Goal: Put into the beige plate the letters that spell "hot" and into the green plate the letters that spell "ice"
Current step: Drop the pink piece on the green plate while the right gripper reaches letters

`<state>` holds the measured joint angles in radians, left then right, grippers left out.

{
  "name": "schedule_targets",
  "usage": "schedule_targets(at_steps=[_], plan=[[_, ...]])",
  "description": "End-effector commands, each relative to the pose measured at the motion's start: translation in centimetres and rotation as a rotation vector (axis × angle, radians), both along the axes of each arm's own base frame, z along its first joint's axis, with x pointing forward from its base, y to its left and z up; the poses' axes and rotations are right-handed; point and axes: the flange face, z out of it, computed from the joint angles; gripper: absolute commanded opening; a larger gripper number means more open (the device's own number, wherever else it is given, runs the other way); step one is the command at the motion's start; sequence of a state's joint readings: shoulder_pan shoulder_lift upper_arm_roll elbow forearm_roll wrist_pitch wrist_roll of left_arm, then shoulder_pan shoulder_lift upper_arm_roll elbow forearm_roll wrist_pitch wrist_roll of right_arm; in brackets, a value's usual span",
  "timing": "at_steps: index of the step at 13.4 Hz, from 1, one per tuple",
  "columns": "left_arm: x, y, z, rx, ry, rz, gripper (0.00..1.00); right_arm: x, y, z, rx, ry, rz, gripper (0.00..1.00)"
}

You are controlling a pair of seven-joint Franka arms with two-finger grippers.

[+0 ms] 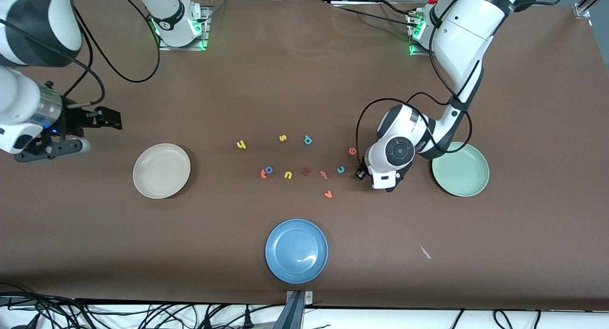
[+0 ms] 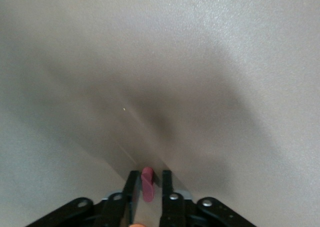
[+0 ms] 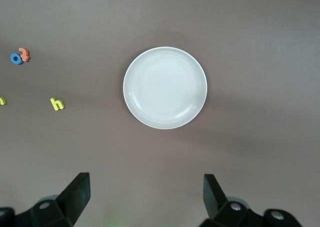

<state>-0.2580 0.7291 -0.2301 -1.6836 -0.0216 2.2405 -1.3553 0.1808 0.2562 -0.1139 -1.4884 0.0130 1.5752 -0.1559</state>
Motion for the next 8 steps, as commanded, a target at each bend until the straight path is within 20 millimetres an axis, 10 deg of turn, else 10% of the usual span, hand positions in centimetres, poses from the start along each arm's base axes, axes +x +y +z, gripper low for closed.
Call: schedule_targets(at_steps=[1,5,8], plan=[[-0.3,0.2,-0.5,0.005,0.005,0.011,0.00,1.0,0.3,-0.2,0.034,-0.008,0.001,1.00],[1.7,2.6,3.7,-0.020,-0.048,-0.034,0.00,1.1,3.1,-2.7,0.073,-0.036,-0.022,1.00],[3.3,8.5,10.0,-0.023,-0.016,-0.146,0.00,-0.4,7.6,-4.9,0.066,-0.028,-0.069,1.00]])
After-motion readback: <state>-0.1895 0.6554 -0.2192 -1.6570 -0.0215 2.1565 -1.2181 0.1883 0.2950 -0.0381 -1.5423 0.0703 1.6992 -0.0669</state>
